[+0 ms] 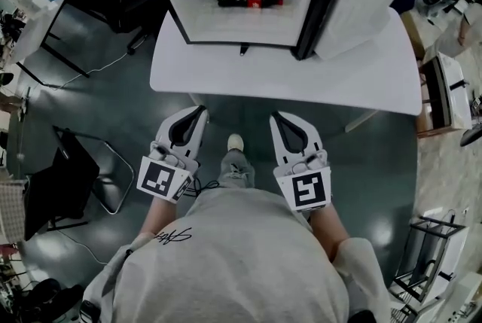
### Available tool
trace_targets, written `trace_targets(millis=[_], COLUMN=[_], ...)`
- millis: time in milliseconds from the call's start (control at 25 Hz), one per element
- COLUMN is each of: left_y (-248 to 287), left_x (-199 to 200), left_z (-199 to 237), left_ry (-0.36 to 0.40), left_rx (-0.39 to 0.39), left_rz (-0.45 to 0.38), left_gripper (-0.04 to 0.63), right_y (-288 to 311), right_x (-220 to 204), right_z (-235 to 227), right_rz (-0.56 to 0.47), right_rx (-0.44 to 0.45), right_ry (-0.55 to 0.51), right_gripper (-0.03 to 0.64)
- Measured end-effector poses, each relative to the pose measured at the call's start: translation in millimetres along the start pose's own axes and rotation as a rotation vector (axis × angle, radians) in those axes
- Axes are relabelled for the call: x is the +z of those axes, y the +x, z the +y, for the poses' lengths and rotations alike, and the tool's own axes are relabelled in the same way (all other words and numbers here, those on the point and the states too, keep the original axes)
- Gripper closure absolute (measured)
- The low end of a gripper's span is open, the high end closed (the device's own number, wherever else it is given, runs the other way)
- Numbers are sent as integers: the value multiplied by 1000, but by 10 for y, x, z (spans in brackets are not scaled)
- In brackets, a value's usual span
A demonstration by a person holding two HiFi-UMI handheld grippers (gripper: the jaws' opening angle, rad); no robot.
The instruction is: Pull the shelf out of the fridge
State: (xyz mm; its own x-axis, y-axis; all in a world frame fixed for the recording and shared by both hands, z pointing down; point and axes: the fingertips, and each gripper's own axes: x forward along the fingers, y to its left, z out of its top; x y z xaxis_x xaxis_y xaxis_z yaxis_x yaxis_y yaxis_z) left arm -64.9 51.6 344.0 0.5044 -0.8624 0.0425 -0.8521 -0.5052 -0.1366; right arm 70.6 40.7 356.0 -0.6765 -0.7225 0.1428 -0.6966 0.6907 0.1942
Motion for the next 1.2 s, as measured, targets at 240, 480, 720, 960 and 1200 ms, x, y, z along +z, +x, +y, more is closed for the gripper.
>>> trace_targets(millis=[240, 480, 720, 960, 1200], left_y=[262, 511, 770, 1129, 1233], left_x=[-16, -23, -15, 20, 20], left_z=[226, 470, 706, 1038, 1218], left_ry=[-1, 5, 16, 22, 29], left_rx=[-15, -30, -55, -74, -95], left_rz=[1, 3, 4, 9, -3], left_gripper=[591, 591, 591, 591, 591], right_y=[271, 552, 855, 1251, 1417], right_x=[8, 32, 79, 165, 175], right_z=[-181, -354, -530, -788, -845], right_rz=[8, 9, 0, -2, 2], right_rx=[-15, -27, -46, -59, -94], right_ry=[10, 15, 19, 24, 30], right_gripper=[604, 604, 604, 604, 604])
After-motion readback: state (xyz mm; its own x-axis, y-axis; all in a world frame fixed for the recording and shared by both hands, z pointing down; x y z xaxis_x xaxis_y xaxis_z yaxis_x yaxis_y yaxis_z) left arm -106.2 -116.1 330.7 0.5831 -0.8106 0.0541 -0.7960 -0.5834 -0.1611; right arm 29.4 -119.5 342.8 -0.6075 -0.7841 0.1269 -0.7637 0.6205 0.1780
